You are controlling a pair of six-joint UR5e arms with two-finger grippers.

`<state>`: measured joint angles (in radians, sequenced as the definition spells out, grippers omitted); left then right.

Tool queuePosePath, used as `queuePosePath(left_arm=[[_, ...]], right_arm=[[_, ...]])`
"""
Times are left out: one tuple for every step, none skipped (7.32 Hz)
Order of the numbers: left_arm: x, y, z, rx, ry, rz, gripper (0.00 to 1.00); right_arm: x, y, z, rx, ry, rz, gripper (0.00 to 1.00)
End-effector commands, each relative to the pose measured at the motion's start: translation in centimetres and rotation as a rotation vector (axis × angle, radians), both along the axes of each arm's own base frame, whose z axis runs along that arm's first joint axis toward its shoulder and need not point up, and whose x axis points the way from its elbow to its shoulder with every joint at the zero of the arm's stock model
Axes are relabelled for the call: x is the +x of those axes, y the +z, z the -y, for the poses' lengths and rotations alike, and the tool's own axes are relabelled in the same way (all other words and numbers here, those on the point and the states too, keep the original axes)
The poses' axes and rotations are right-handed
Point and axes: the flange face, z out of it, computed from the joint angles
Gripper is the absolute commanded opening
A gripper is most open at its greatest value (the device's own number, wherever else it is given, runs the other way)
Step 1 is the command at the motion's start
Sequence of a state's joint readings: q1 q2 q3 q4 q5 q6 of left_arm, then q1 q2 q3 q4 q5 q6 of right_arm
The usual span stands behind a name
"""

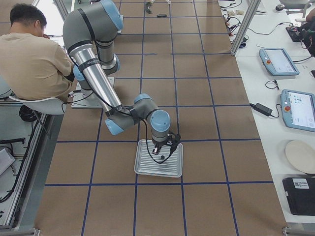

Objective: Place bearing gear from tray to pile

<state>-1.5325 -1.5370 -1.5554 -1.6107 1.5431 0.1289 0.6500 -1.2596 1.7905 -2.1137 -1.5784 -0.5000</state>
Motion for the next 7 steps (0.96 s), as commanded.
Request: queuePosePath(left_arm=[[0.0, 0.0, 0.0, 0.0, -0.001, 0.0, 1.0], [0.0, -0.1, 0.1, 0.002, -0.001, 0.0, 1.0], [0.0, 0.0, 0.0, 0.0, -0.001, 0.0, 1.0], [0.0, 0.0, 0.0, 0.0, -0.001, 0.002, 1.0], [0.0, 0.1, -0.1, -0.001, -0.003, 0.002, 1.0], [0.0, 0.0, 0.0, 0.0, -0.003, 0.002, 1.0], [0.0, 0.1, -0.1, -0.001, -0.003, 0.002, 1.0]], right_arm=[[10.4, 5.4, 0.1, 0.025, -0.111, 0.022, 0.1], [16.6, 6.8, 0.2, 0.017, -0.142, 0.007, 0.11], [22.2, 7.1, -0.1, 0.025, -0.203, 0.0, 0.11], [27.9, 7.7, 0.1, 0.02, -0.269, -0.001, 0.11], [34.2, 7.6, 0.6, 0.031, -0.315, 0.002, 0.11], [40.6, 7.6, 0.9, 0.023, -0.388, 0.005, 0.11], [46.5, 6.7, 0.8, 0.03, -0.462, 0.002, 0.1]])
